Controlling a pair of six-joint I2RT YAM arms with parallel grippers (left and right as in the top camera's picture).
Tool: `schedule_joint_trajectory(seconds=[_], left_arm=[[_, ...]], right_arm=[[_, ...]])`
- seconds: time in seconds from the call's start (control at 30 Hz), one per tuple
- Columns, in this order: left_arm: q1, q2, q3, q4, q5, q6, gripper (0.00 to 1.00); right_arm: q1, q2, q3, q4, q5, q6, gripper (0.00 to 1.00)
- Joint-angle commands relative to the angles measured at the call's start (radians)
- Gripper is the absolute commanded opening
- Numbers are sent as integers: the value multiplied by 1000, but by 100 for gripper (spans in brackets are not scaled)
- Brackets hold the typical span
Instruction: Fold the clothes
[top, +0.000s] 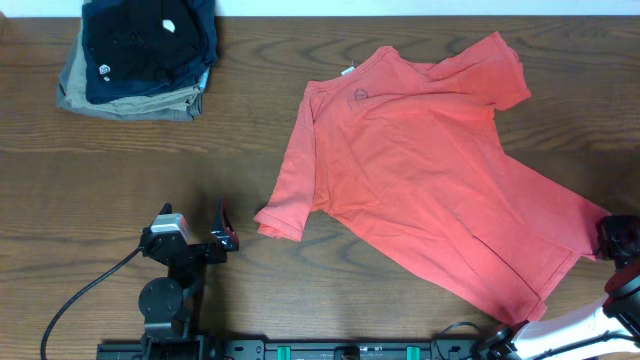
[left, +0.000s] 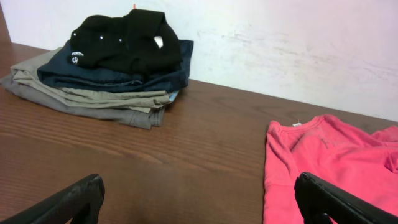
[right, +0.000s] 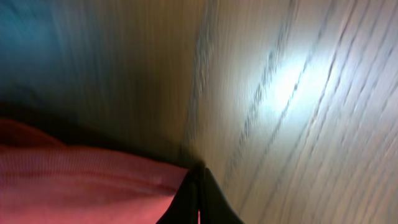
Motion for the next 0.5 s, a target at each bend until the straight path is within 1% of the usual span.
schedule_joint_trajectory(seconds=[0.0,0.23,0.33,0.47], left_arm=[[-5,-6,-16,-34,11,6,98],[-5,-6,-16,-34,11,6,98],[-5,-6,-16,-34,11,6,98],[-5,-6,-16,-34,11,6,98]], right_arm=[[-8,-74,9,-13,-13,10,1],[-7,-248,55,-13,-151,8,1],[0,-290,80,3,-199,5,1],[40,-299,103,51,-217,5,1]])
